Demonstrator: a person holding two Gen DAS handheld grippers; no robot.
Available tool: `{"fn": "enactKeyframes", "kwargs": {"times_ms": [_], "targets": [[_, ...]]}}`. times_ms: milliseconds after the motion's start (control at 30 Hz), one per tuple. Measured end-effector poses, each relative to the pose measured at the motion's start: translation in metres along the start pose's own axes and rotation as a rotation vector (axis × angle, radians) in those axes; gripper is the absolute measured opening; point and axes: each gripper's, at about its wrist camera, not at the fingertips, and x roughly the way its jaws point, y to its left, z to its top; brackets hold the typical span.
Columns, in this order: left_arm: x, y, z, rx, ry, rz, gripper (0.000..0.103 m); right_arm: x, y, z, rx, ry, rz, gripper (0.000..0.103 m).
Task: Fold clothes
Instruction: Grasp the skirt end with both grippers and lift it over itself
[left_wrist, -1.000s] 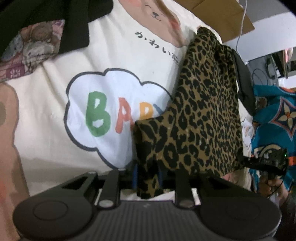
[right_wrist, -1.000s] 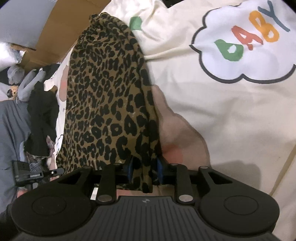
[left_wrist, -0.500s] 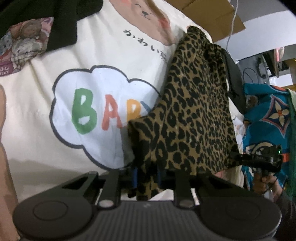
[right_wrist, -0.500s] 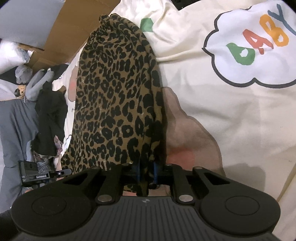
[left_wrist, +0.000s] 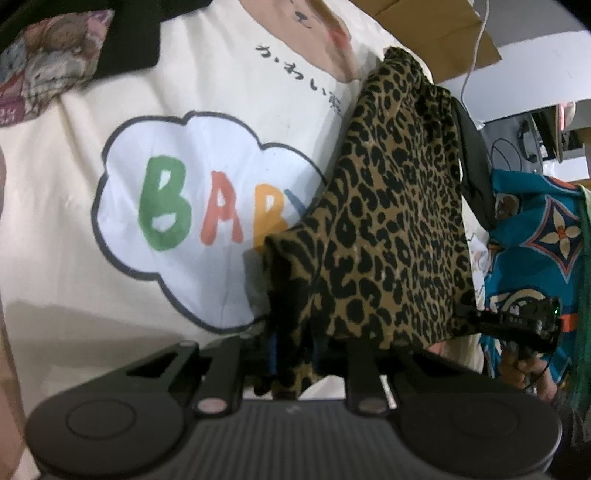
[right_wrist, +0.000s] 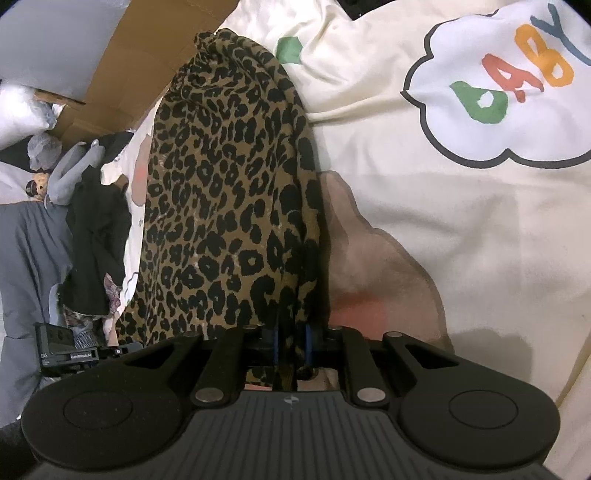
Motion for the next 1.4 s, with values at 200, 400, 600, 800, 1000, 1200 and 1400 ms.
{"fn": "enactKeyframes", "kwargs": {"times_ms": [200,400,600,800,1000,1200,1400], "targets": [[-0.003,0.0,0.004,-0.025,0.0,-0.004,0.006,-0.008,0.01,0.001,-0.027,-0.004,0.015,0.006],[-0.029,-0.024,0.006,0.021,-0.022,-0.005,0.005,-0.022,0.024,0.002,-0.054,-0.015,0.038,0.005],[-0.05,-0.042,0.002,0.06,-0.005,0.055,0.005,-0.033,0.043,0.003,-0.09,0.003,0.026,0.005],[-0.071,-0.057,0.0,0.093,0.024,0.067,0.005,-0.056,0.049,-0.002,-0.094,0.048,0.068,0.005],[-0.099,-0.057,-0.022,0.077,0.072,0.052,0.005,-0.083,0.05,-0.026,-0.07,0.112,0.113,0.005],[-0.096,-0.061,-0.036,0.062,0.096,0.072,0.005,-0.089,0.043,-0.049,-0.018,0.131,0.11,0.005],[-0.103,-0.066,-0.026,0.053,0.043,0.033,0.005,-0.091,0.045,-0.036,-0.005,0.059,0.112,0.005]]}}
